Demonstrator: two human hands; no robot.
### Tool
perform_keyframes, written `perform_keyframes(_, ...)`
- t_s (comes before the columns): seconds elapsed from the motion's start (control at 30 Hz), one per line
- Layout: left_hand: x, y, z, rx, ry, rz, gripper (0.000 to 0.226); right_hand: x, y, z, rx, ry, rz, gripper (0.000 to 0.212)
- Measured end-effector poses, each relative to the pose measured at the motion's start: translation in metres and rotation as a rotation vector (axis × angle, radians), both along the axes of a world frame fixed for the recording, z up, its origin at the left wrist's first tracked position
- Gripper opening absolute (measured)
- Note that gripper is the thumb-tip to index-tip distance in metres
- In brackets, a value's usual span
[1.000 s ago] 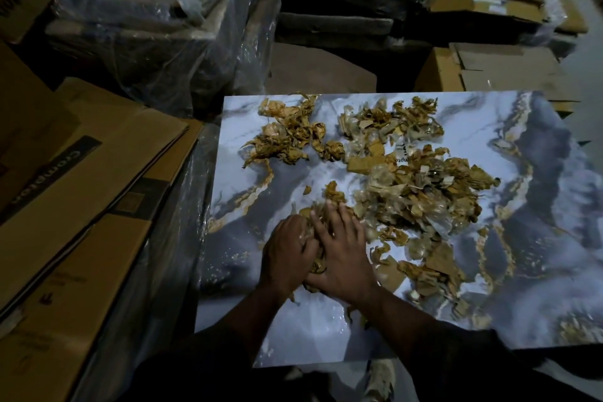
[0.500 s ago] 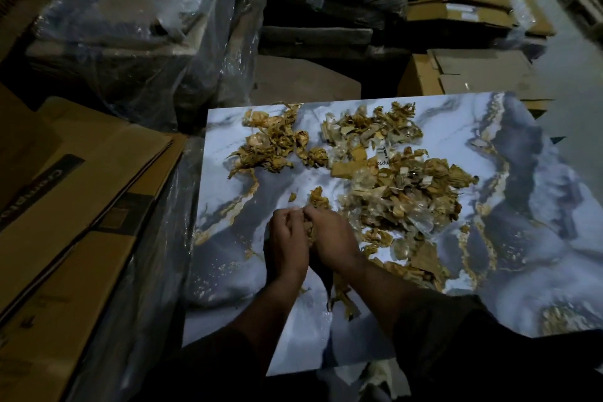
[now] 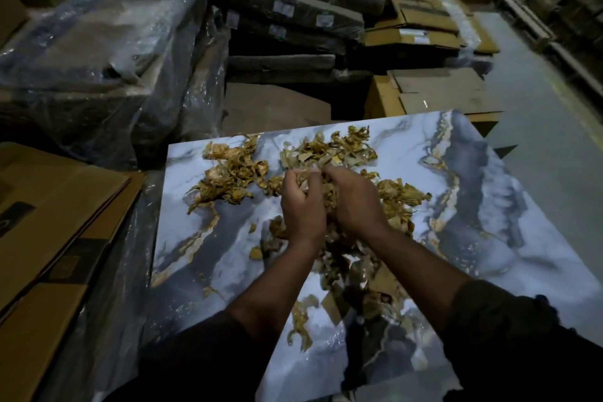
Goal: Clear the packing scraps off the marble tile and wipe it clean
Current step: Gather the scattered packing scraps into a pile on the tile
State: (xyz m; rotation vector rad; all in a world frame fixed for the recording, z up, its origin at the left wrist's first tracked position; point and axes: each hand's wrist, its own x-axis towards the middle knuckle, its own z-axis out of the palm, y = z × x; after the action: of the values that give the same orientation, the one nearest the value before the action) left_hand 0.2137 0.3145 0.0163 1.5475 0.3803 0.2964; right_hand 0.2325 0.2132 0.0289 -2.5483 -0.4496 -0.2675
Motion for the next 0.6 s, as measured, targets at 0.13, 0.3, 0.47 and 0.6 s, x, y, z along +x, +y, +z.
perform_keyframes(0.13, 0.030, -0.032, -0.006, 0.067, -0.012, -0.102, 0.028, 0.027, -0.043, -0.006, -0.014, 0.022, -0.020, 0.063)
perform_keyframes(0.3, 0.048, -0.052, -0.049, 0.251, 0.012, -0.173, 0.023, 0.041, -0.074, -0.050, -0.040, 0.128, 0.019, 0.068)
perform_keyframes(0.47, 0.037, -0.046, -0.096, 0.496, 0.039, -0.237, 0.016, 0.034, -0.082, -0.090, -0.095, 0.112, 0.069, 0.069)
perform_keyframes(0.6, 0.033, -0.049, -0.108, 0.529, 0.036, -0.212, 0.024, 0.034, -0.084, -0.105, -0.153, 0.089, 0.062, 0.068)
